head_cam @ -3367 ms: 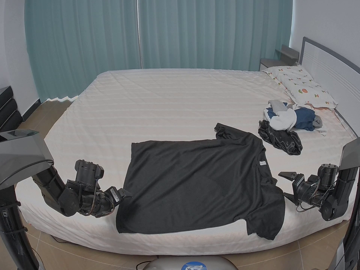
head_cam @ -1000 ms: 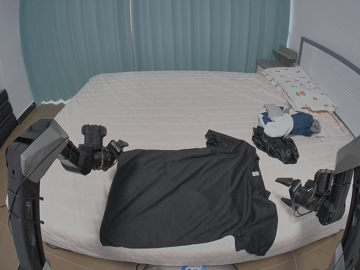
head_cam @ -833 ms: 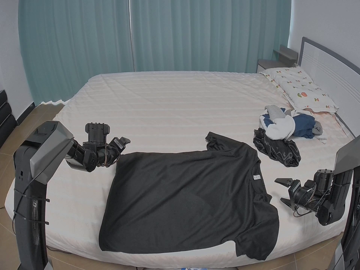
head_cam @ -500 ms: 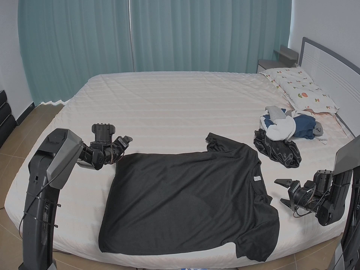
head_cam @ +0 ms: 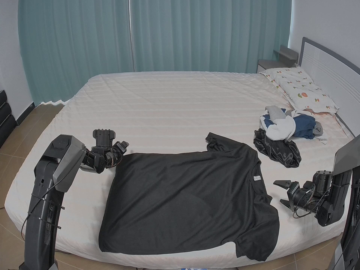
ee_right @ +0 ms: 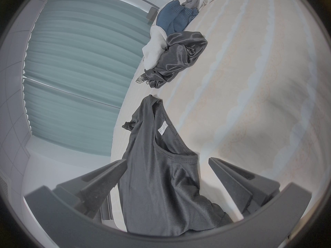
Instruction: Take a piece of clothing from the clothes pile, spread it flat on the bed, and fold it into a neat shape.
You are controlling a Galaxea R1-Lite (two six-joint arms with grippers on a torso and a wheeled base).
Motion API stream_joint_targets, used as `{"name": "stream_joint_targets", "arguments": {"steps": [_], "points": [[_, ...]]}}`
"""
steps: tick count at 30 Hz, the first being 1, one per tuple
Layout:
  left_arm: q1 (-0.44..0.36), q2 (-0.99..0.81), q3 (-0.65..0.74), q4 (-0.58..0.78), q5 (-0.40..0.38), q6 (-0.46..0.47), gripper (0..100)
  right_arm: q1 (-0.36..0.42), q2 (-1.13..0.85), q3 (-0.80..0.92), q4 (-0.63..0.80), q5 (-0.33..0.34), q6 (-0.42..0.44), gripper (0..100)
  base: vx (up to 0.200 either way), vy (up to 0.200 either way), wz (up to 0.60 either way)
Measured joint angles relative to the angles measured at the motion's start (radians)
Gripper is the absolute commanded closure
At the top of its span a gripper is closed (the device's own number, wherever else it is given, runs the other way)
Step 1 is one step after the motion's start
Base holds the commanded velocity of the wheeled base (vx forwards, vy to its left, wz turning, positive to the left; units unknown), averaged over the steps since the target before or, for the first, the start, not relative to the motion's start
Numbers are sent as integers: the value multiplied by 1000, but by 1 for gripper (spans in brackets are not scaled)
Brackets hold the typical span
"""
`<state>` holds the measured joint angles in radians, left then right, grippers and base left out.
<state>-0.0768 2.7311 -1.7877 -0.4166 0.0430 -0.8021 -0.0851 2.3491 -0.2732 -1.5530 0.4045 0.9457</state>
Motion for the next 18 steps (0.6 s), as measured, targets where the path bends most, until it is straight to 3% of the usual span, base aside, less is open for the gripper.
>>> {"name": "stream_joint_targets", "arguments": {"steps": [6,7,18], "points": [[-5,0,11,8,0,3,0,0,3,0,0,0,-1,0,0,0,0],[-6,-1,16,8,0,3,100,0,3,0,0,0,-1,0,0,0,0],[-6,-20,67,1,-1,29,100,-1,3,0,0,0,-1,0,0,0,0]]}}
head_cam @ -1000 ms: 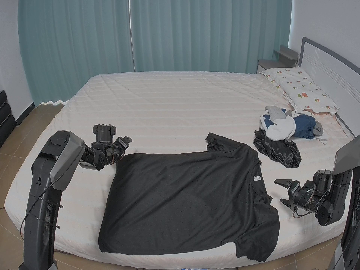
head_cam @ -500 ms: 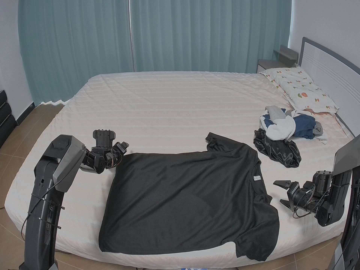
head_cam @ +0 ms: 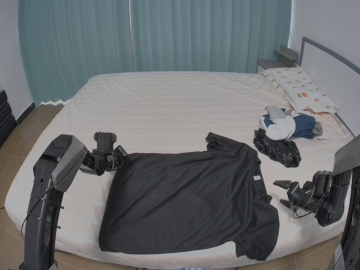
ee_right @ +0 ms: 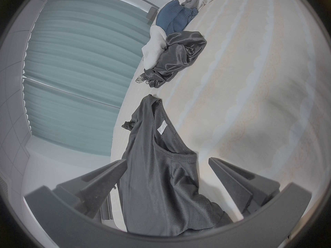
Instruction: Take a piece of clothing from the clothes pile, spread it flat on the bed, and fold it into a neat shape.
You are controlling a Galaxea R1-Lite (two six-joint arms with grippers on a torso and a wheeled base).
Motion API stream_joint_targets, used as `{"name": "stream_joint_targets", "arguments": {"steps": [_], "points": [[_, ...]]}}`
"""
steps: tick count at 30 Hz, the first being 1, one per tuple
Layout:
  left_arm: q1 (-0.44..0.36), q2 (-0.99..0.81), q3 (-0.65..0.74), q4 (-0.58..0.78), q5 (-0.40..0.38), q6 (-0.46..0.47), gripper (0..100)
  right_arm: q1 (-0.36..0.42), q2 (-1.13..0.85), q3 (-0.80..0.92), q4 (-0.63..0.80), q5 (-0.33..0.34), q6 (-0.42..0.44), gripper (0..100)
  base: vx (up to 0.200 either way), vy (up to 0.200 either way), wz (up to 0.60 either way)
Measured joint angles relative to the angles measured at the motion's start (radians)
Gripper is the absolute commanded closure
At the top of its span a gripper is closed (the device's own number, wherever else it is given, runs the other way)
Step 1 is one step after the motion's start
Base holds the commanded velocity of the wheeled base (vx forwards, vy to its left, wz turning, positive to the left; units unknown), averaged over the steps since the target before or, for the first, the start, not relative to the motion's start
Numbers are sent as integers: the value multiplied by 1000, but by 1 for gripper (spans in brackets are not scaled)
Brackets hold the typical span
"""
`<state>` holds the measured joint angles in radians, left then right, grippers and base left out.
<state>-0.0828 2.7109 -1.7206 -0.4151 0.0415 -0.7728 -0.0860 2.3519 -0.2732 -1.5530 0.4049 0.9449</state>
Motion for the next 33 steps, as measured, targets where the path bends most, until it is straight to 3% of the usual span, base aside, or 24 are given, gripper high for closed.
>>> {"name": "stream_joint_targets", "arguments": {"steps": [12,33], "points": [[31,-1,-13,-68,25,-3,100,0,0,0,0,0,0,0,0,0,0],[83,3,-39,-61,22,2,100,0,1,-1,0,0,0,0,0,0,0]]}}
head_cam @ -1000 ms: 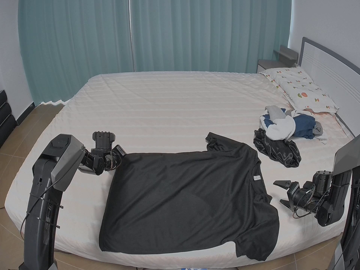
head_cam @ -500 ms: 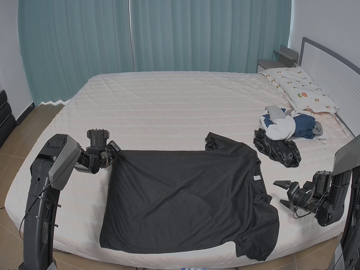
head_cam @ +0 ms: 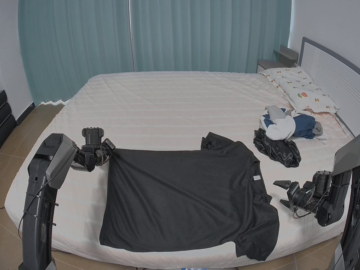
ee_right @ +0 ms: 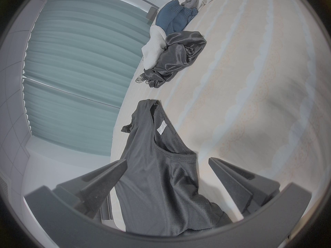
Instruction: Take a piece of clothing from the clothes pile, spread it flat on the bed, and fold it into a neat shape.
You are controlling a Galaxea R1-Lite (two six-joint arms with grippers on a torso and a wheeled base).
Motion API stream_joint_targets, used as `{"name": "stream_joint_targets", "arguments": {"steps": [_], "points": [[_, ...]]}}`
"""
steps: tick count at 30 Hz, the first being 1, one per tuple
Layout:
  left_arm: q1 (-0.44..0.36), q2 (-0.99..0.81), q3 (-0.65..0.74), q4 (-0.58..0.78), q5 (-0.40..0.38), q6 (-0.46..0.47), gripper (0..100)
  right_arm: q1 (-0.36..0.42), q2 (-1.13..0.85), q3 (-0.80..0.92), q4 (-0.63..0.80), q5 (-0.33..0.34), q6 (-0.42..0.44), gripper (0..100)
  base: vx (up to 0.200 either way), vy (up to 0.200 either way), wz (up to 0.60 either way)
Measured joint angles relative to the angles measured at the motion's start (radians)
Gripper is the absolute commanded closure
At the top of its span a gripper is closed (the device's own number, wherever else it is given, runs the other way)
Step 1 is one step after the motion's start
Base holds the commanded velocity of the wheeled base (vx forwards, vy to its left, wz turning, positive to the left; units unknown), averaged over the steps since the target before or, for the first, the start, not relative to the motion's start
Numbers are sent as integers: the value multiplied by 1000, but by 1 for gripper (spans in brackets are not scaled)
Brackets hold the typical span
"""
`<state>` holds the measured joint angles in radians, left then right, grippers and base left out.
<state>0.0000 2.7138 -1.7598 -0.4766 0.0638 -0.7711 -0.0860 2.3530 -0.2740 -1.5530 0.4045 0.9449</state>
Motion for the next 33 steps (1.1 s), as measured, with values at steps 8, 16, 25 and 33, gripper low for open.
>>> {"name": "stream_joint_targets", "arguments": {"steps": [8,16,25,33], "points": [[5,0,-1,3,2,-3,100,0,0,1,0,1,0,0,0,0,0],[14,0,0,5,2,-2,0,0,0,1,0,1,0,0,0,0,0],[15,-9,14,4,0,-11,0,0,0,0,0,0,0,0,0,0,0],[20,-67,122,-3,-63,-51,0,0,0,-5,0,-2,0,0,0,0,0]]}}
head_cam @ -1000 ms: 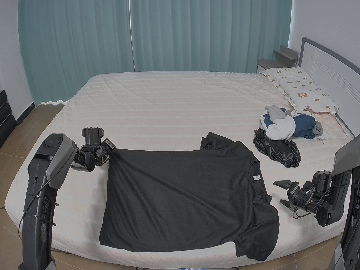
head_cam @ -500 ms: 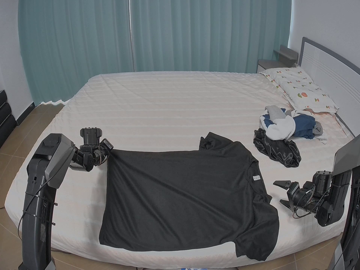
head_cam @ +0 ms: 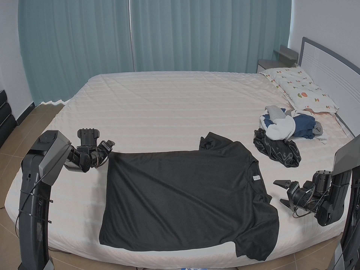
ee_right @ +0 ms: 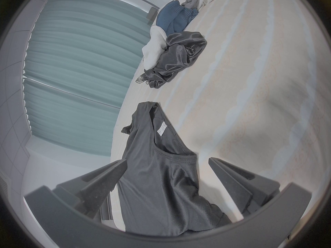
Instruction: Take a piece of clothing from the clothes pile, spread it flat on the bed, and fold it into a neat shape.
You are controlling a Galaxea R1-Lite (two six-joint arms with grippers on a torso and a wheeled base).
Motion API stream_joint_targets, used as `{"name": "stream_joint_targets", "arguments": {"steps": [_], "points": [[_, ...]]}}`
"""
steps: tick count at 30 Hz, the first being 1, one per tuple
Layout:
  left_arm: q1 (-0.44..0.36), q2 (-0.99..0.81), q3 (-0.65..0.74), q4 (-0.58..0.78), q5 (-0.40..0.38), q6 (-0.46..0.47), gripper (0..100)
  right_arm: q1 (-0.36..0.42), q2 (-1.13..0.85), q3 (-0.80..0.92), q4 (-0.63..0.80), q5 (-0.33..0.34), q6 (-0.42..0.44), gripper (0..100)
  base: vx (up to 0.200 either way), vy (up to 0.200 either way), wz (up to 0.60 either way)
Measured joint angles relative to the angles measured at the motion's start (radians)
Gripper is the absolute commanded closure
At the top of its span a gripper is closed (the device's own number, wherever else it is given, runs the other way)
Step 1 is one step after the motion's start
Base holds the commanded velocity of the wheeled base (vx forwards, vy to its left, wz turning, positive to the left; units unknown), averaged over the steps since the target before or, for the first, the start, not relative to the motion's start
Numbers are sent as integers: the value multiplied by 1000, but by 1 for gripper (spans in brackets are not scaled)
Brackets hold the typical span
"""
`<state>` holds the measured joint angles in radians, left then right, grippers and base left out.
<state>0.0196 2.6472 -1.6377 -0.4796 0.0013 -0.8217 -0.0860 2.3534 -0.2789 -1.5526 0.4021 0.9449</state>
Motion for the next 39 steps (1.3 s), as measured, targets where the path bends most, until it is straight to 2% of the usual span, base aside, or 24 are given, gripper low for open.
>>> {"name": "stream_joint_targets", "arguments": {"steps": [7,16,19,23,29,31,39], "points": [[5,-119,169,-3,-153,-38,0,8,3,-19,0,-48,-5,0,0,0,0],[13,-258,384,-7,-231,-35,0,23,15,-23,0,-71,-7,0,0,0,0],[19,-308,510,-28,-271,-30,0,26,18,-19,0,-72,-7,0,-133,0,0],[23,-362,664,-91,-301,-27,0,28,19,-16,0,-72,-7,0,-200,0,0],[18,-424,894,-294,-324,-12,0,31,21,-8,0,-73,-7,0,-200,0,0],[15,-440,956,-341,-329,21,0,32,21,-5,0,-72,-6,0,0,0,0],[-10,-466,1083,-353,-332,228,0,33,21,0,0,-71,-5,0,0,0,0]]}}
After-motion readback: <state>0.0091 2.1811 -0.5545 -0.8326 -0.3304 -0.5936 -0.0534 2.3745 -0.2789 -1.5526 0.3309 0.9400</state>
